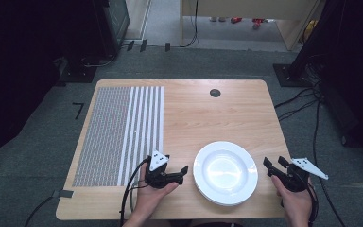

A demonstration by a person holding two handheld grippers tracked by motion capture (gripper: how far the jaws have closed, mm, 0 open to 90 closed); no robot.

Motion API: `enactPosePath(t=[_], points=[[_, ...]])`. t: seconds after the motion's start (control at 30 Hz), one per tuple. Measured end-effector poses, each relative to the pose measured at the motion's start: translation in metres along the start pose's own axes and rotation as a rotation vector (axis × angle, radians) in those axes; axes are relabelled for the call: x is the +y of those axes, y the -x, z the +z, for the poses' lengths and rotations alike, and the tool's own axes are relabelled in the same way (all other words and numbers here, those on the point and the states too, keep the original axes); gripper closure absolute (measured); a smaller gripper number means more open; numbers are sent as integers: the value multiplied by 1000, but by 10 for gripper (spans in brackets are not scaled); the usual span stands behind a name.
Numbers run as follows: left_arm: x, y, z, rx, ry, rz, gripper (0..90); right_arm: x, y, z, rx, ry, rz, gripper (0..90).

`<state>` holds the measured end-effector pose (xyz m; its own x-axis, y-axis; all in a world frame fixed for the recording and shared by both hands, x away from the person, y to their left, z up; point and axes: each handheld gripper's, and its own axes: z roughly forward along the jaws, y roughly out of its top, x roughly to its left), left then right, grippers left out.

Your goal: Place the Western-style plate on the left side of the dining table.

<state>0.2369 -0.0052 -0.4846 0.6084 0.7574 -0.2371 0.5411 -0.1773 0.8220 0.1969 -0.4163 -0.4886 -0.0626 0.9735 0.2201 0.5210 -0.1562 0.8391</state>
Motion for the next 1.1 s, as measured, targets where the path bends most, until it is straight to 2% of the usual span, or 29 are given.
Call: enactPosePath(t=[0.03, 0.07, 0.17, 0.23, 0.33, 0.4, 0.5, 0.57, 0.63, 0.67, 0.7, 0.73, 0.87, 0.9, 0.93, 1.03, 1.1], points=[[0, 0, 0, 0, 0, 0, 169, 0, 0, 0, 0, 0, 0, 423], [0, 2, 2, -14, -1, -13, 169, 0, -4, -1, 31, 7, 5, 471], [0, 4, 3, -34, -2, -27, 170, 1, -8, -2, 55, 8, 21, 509], [0, 7, 5, -58, -4, -36, 170, 1, -16, -2, 105, 1, 31, 550], [-2, 12, 9, -71, -13, -25, 171, 0, -25, 1, 132, -20, 32, 574], [-4, 16, 12, -82, -23, -26, 173, -1, -29, 3, 144, -37, 35, 595], [-6, 20, 16, -106, -31, -32, 179, -3, -32, 5, 135, -38, 25, 642], [-6, 22, 17, -110, -32, -32, 236, -3, -32, 5, 134, -43, 29, 682], [-7, 24, 18, -114, -38, -24, 251, -3, -31, 6, 135, -42, 29, 692], [-7, 25, 19, -120, -40, -29, 262, -5, -29, 7, 126, -45, 42, 739], [-8, 25, 19, -127, -41, -35, 262, -5, -29, 7, 126, -45, 42, 739], [-8, 26, 19, -130, -42, -41, 329, -5, -27, 8, 162, -61, 93, 740], [-11, 28, 22, -154, -51, -61, 398, -6, -24, 9, 154, -76, 117, 730], [-11, 28, 22, -160, -53, -66, 427, -8, -22, 10, 179, -74, 151, 741], [-11, 28, 22, -167, -55, -74, 427, -8, -22, 10, 179, -74, 151, 741], [-11, 28, 23, -189, -57, -80, 484, -9, -20, 11, 218, -89, 191, 773], [-12, 28, 23, -198, -58, -83, 509, -9, -21, 10, 218, -97, 201, 785]])
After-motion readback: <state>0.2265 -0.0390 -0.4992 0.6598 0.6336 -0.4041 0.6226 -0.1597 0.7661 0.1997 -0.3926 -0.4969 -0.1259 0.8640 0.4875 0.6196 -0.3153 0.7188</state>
